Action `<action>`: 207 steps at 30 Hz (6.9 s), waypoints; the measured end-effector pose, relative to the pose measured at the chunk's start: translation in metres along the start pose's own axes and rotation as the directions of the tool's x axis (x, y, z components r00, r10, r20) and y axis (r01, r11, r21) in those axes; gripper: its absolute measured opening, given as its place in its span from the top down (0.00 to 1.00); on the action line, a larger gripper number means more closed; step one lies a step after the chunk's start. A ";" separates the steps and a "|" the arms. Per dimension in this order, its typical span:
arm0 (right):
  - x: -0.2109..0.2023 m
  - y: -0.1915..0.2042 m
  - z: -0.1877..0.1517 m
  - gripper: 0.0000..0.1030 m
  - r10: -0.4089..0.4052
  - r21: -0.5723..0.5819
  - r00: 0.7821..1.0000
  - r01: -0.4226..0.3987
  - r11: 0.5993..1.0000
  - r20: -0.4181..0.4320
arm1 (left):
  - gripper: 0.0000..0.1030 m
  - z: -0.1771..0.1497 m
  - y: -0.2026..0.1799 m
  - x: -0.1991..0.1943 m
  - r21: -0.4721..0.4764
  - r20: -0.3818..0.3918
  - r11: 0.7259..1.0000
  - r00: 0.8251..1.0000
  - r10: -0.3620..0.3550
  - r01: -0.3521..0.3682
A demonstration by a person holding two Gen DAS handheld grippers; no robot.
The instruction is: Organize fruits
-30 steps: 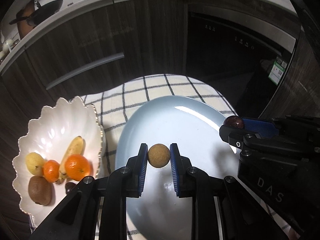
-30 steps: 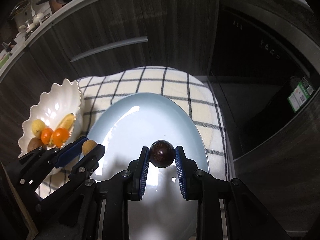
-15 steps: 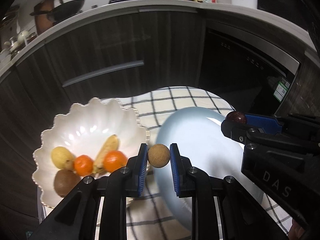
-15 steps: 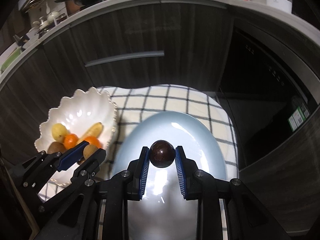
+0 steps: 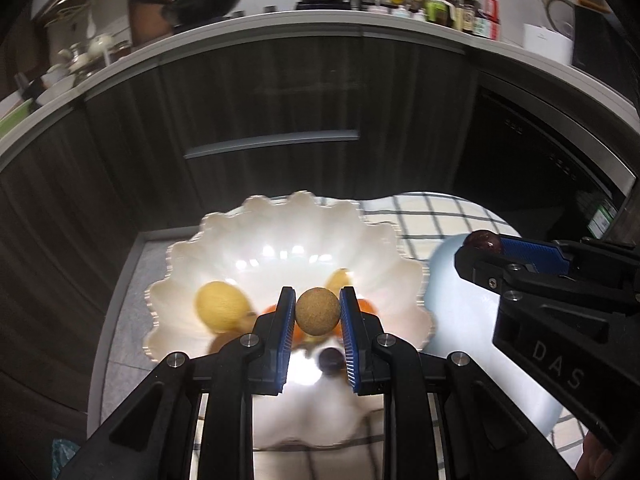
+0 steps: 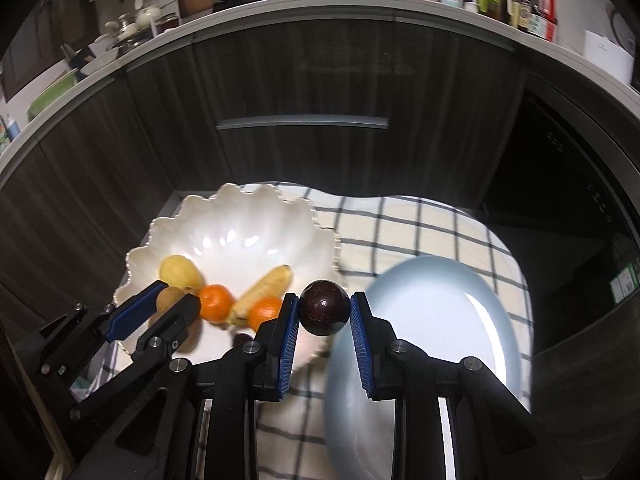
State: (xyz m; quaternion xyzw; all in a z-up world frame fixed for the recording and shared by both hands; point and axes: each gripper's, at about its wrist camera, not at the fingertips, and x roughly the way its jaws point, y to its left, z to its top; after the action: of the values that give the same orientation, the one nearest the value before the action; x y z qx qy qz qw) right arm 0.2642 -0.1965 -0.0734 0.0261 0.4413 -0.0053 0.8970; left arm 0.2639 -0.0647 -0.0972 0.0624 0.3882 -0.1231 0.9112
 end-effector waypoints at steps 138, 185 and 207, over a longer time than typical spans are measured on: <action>-0.216 0.009 -0.151 0.19 -0.264 0.187 0.936 0.223 0.957 0.234 | 0.00 -0.100 0.021 -0.220 -0.104 0.131 0.987 0.981 0.140 -0.127; -0.226 0.009 -0.156 0.19 -0.270 0.201 0.929 0.223 0.954 0.251 | 0.00 -0.101 0.017 -0.232 -0.085 0.136 0.988 0.981 0.141 -0.130; -0.226 0.008 -0.157 0.19 -0.270 0.201 0.930 0.223 0.954 0.251 | 0.00 -0.100 0.018 -0.229 -0.064 0.139 0.988 0.979 0.146 -0.138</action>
State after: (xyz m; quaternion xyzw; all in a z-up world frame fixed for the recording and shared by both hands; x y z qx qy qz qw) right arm 0.0026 -0.1833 0.0106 0.0454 0.3098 -0.1593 0.9362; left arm 0.0460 0.0138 -0.0004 0.0562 0.3194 -0.0514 0.9446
